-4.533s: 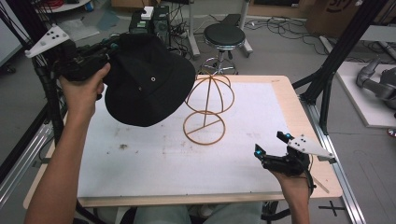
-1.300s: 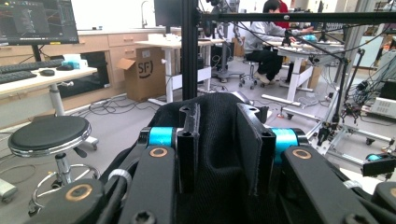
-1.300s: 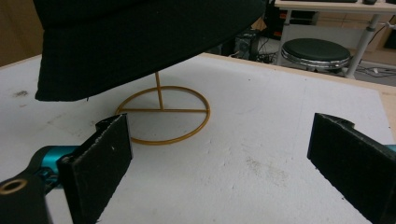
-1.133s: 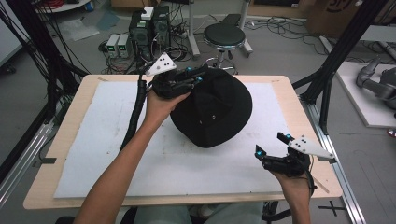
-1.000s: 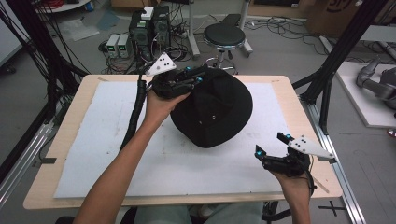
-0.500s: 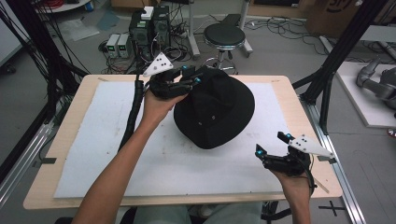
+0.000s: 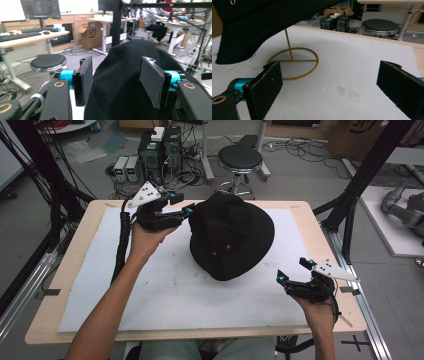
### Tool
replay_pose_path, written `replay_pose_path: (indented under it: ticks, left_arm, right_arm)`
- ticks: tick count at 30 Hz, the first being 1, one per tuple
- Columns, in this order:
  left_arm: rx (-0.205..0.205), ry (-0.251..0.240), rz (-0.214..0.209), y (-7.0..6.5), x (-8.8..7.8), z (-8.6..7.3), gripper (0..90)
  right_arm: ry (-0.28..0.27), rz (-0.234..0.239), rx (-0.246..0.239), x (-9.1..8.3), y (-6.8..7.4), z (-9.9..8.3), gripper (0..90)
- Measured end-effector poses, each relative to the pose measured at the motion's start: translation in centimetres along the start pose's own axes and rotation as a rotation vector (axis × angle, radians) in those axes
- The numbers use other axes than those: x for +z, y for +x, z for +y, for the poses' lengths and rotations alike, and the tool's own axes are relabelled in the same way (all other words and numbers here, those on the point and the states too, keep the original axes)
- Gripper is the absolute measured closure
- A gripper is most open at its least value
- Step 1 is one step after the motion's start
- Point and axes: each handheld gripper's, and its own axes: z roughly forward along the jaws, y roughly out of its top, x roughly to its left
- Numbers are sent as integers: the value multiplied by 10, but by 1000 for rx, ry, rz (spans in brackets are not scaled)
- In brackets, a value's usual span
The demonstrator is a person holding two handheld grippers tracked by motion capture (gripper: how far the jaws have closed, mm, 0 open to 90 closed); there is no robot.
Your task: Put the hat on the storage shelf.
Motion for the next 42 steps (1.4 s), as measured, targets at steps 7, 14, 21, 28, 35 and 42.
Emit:
replay_pose_path:
  ticks: [7,14,21,28,35,42]
  left_arm:
    - [-5,34,55,13,-24,-16,372]
    - [-30,64,125,26,-63,-39,345]
    - [-46,77,199,35,-95,-57,284]
    - [-51,104,276,40,-121,-79,217]
    - [-44,150,348,46,-139,-97,164]
    - [-44,160,373,47,-155,-104,161]
  right_arm:
    - [7,14,-5,8,-4,0,62]
    - [31,35,-13,17,-9,0,62]
    - [42,53,-31,23,-8,1,62]
    - [54,67,-34,26,-6,0,62]
    - [59,76,-35,28,-6,-1,61]
    - [66,79,-50,31,-4,-1,61]
